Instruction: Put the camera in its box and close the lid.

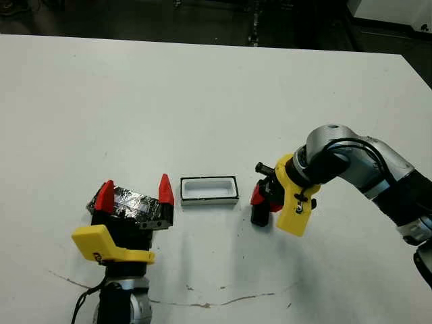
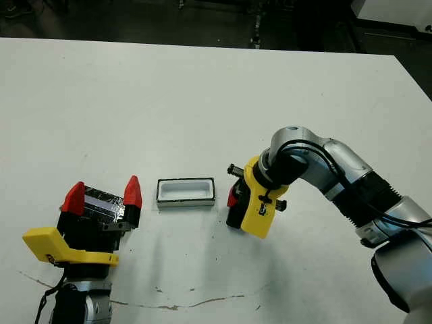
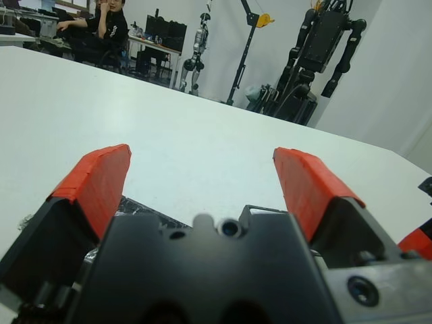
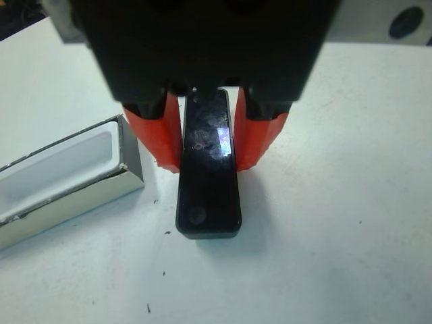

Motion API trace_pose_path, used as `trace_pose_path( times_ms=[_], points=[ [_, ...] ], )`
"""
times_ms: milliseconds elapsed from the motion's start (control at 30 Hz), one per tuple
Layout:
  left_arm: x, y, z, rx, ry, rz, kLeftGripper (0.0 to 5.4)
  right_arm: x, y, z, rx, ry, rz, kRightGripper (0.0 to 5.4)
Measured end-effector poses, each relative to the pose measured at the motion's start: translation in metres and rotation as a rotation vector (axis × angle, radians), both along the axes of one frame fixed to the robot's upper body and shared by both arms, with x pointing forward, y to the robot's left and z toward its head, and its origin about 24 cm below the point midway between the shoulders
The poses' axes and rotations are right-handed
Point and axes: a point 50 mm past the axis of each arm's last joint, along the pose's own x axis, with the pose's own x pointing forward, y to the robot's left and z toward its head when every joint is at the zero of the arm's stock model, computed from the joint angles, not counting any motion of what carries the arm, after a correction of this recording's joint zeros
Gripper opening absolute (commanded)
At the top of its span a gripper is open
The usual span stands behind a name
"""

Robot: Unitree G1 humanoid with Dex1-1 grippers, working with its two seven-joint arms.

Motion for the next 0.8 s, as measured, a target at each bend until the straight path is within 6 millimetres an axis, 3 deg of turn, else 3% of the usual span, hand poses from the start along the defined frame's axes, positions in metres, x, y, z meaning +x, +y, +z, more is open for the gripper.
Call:
trace_pose_path(
  times_ms=[300, 433, 600, 800],
  points=[
    [0.002, 0.004, 0.001, -0.003, -0.011, -0.006, 5.40, 0.013, -0.010, 0.008, 0.082, -0.027, -0.110, 1.69],
    [0.003, 0.009, 0.002, 0.012, -0.017, -0.001, 5.40, 0.032, -0.017, 0.044, 0.189, -0.120, -0.286, 1.69],
    [0.004, 0.014, 0.003, 0.003, -0.027, -0.004, 5.40, 0.058, -0.023, 0.086, 0.337, -0.069, -0.551, 1.69],
    [0.007, 0.016, 0.005, 0.011, -0.045, -0.021, 5.40, 0.076, -0.031, 0.100, 0.436, 0.128, -0.840, 1.69]
  ],
)
